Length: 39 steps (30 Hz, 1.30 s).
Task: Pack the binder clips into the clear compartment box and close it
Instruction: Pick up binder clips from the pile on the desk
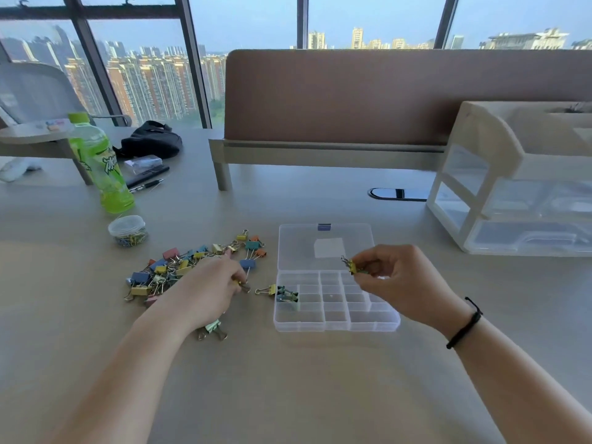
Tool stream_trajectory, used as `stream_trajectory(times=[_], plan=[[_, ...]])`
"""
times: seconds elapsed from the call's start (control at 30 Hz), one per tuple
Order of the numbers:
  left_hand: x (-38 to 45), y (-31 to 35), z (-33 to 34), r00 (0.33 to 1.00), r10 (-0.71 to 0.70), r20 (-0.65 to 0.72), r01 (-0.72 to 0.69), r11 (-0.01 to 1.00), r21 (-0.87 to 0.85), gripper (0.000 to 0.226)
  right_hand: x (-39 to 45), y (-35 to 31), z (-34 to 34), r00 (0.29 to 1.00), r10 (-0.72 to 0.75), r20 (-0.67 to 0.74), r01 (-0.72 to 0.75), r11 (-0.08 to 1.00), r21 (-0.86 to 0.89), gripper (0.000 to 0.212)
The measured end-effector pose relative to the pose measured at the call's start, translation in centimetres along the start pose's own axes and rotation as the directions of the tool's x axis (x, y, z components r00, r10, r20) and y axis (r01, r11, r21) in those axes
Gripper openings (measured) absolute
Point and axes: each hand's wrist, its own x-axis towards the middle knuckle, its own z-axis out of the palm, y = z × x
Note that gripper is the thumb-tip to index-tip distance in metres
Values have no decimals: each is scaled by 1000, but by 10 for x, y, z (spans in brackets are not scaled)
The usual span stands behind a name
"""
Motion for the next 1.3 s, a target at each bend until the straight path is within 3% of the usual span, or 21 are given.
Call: stream_trajectory(times=[0.13, 0.2, 0.23, 0.3, 0.33, 0.4, 0.47, 0.67, 0.73, 0.8, 0.83, 0.97, 1.07, 1.17, 1.3], plan=[[-5, 7, -9, 990, -13, -141, -4, 993, -118, 13, -8, 12, -3, 999, 49, 13, -50, 991, 127, 15], [-3, 15, -10, 973, -80, -216, 3, 942, -336, 18, -10, 17, -2, 996, 94, -1, -91, 971, 223, 15], [-1, 22, -9, 968, -150, -200, 15, 832, -554, 19, -11, 19, 0, 994, 110, -1, -106, 961, 257, 14], [3, 40, -9, 971, -235, -36, 57, 378, -924, 21, -11, 20, 4, 992, 126, 10, -123, 946, 301, 14], [6, 50, -10, 972, -229, 56, 89, 139, -986, 21, -11, 20, 5, 992, 128, 17, -127, 939, 319, 14], [11, 68, -10, 959, -164, 233, 201, -191, -961, 21, -11, 19, 4, 991, 129, 30, -131, 929, 346, 14], [14, 84, -5, 932, -62, 356, 318, -327, -890, 24, -9, 19, 0, 992, 127, 20, -125, 925, 358, 14], [20, 129, 19, 841, 79, 536, 512, -437, -739, 21, -8, 24, -11, 990, 93, -102, -63, 962, 267, 12], [23, 138, 23, 835, 35, 549, 512, -413, -753, 20, -9, 25, -11, 993, 65, -102, -42, 976, 214, 12], [25, 144, 23, 848, -15, 529, 500, -305, -811, 20, -10, 25, -10, 992, 30, -119, -11, 988, 154, 13], [25, 147, 23, 867, -36, 497, 481, -204, -853, 22, -10, 25, -10, 991, 10, -132, 7, 992, 124, 14], [22, 149, 33, 971, -22, 240, 227, 418, -880, 38, -13, 22, -12, 983, -117, -143, 120, 993, 10, 18], [21, 144, 42, 994, 79, 76, -1, 701, -713, 21, -14, 21, -9, 971, -210, -112, 198, 974, -111, 17], [22, 139, 46, 990, 144, 9, -104, 753, -649, 15, -13, 23, -8, 968, -231, -95, 216, 965, -150, 19], [24, 131, 49, 982, 135, -128, -186, 761, -621, 13, -9, 27, -15, 988, -95, -124, 91, 995, -37, 27]])
